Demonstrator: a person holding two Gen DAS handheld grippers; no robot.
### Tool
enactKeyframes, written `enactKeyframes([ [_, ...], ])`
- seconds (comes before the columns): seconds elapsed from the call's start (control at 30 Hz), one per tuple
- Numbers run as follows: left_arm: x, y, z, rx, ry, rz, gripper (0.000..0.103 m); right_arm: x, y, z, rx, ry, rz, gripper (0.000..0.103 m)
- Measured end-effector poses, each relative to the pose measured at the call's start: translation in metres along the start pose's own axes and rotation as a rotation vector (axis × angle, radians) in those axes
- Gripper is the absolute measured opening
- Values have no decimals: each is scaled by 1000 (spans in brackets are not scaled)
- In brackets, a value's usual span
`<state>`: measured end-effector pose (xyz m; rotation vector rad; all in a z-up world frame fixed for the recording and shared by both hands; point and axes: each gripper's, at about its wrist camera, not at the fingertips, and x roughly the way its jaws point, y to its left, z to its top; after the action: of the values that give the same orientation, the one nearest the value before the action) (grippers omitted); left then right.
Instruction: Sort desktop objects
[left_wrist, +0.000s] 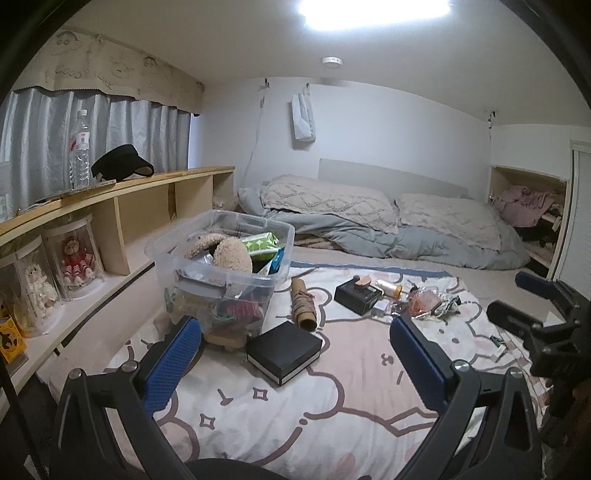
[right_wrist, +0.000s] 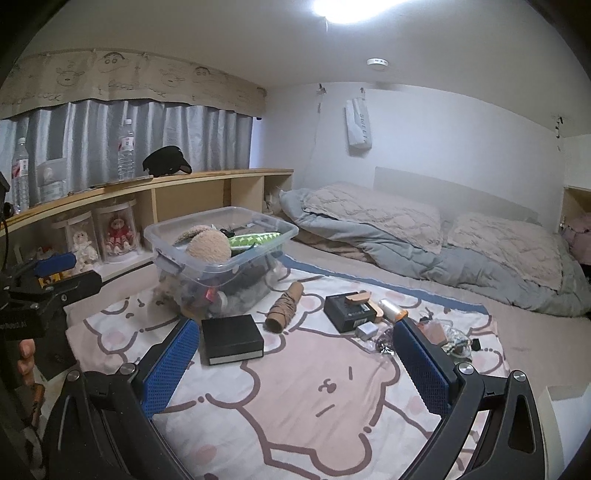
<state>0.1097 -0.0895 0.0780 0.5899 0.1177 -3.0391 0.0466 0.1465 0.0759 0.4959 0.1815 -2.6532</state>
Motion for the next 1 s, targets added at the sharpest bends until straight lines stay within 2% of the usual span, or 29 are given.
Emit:
enactKeyframes([
  [0.27,7,5,-14,10,26,36,103,2,-2,-12,27,23,-5,103],
  [0.57,12,8,-23,12,61,31,103,1,-2,-15,42,26,0,103],
  [1.0,13,2,-23,27,61,26,103,2,-5,-22,59,32,11,103],
])
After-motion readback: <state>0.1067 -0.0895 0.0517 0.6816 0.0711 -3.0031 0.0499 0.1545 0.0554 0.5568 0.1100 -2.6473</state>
